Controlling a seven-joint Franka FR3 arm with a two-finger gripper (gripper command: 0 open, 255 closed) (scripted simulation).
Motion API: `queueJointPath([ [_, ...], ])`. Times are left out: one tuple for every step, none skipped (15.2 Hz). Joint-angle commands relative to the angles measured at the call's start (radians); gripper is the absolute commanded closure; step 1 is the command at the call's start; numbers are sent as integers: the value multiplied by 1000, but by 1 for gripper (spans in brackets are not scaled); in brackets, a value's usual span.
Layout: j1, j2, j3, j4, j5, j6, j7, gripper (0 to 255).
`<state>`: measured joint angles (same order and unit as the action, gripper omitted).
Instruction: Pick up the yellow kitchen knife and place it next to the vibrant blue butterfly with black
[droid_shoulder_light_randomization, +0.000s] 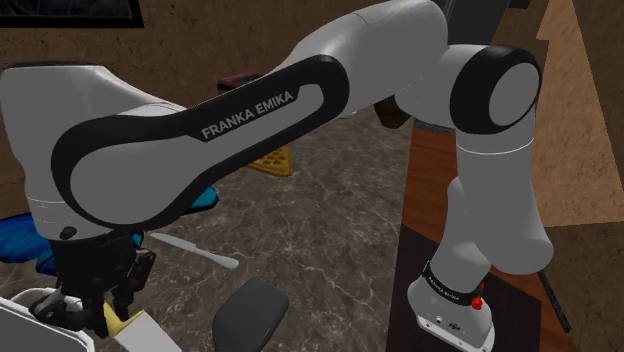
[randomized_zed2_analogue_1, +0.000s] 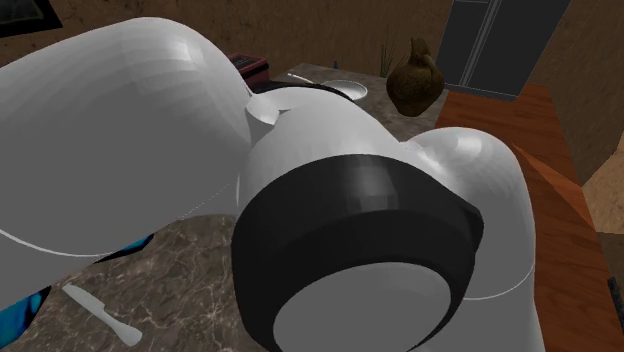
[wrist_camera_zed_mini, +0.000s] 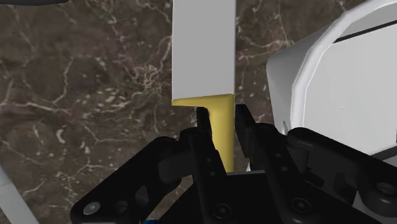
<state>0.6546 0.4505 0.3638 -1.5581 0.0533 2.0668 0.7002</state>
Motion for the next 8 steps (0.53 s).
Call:
queueJointPath([
  [8,99,-6,4,-1,-16,-2,255],
  [11,99,-9,4,1,-16,-3,255],
  [25,111,-8,22,-6,-20,15,0],
  [13,121,-12,69,-5,-61,-3,0],
  [4,113,-13,54,0,-55,-13,0],
  [11,117,-12,45,-2,-42,-6,0],
  [28,143,-12,69,-12,-38,10,0],
  [14,98,-13,4,3,-16,-4,0],
])
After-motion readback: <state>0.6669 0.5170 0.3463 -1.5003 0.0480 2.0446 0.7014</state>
